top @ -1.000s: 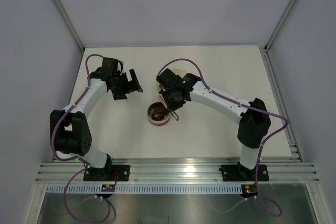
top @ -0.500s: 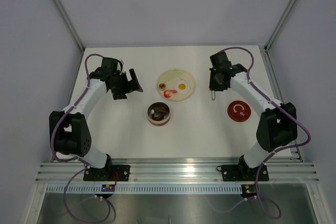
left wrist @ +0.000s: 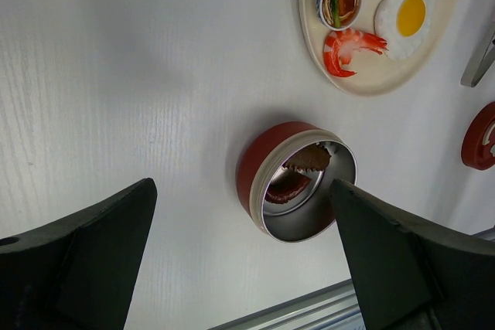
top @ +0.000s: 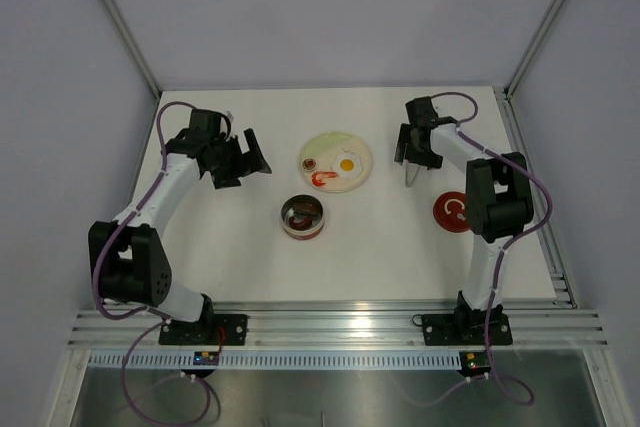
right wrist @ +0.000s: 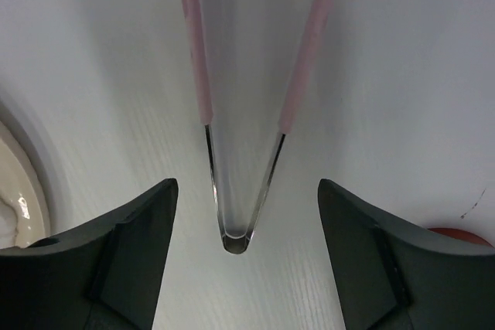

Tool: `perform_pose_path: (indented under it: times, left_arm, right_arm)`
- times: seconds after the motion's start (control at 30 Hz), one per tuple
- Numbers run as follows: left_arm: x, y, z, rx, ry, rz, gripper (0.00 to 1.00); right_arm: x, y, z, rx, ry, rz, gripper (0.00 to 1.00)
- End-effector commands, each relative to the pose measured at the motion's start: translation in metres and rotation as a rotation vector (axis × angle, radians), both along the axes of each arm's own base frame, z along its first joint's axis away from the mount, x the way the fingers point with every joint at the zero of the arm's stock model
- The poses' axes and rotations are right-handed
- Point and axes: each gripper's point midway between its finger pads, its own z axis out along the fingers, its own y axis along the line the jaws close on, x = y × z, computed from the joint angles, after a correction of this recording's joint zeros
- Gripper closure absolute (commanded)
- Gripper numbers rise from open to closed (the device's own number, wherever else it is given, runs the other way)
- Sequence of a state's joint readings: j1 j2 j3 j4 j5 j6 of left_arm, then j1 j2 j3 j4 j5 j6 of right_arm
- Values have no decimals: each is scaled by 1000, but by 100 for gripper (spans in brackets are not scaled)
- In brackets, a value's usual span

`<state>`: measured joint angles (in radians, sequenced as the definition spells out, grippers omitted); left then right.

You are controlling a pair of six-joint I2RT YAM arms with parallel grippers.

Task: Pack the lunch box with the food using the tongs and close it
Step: Place the clamp at the center of the board, then move the box lid to the center of the board.

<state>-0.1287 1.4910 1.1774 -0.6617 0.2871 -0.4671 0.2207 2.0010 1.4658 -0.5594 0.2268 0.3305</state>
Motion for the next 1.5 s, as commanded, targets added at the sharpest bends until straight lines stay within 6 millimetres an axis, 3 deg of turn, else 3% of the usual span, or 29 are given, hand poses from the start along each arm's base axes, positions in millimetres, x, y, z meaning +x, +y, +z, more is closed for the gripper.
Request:
perform_pose_path:
  times: [0.0,0.1,0.13,0.17,0.2,0.37,0.43,0.63,0.83,0.93,1.17,1.47]
  left_arm:
    - [1,1,14,-9,-47,-10,1]
    - [1,-1,13,-19,-45,-15,1]
    - [1,-2,12,-20,-42,-16,1]
    - [1,-2,13,-19,-45,-17,1]
    - [0,-1,13,-18,-46,-16,1]
    - [-1,-1,10,-17,-48,-19,1]
    - [-1,-2,7,-21,-40,-22,1]
    - [0,-3,5,-27,-33,-25,1]
    - [0,-2,0,-15,-20,-21,1]
    - [0,-2,-1,-15,-14,-20,1]
    - [3,-3,-1,-24,-16,-19,1]
    - [5,-4,-2,-26,-15,-22,1]
  right_arm:
    - [25,-2,52,-7,-168,-21,19]
    - [15,-15,73,-27,-202,-49,18]
    - [5,-20,68,-25,-186,-66,18]
    - [0,-32,80,-12,-209,-99,19]
    - [-7,-37,79,12,-205,-121,21]
    - [-59,-63,61,41,-123,-202,30]
    - [-76,-62,47,52,-79,-223,34]
    - [-103,-62,21,60,-1,-237,40]
    - [-114,-50,-7,103,86,-187,48]
    - [-115,-46,-13,121,97,-171,56]
    - [-112,-38,-21,152,134,-132,60]
    - [-119,-18,-13,209,145,-71,97]
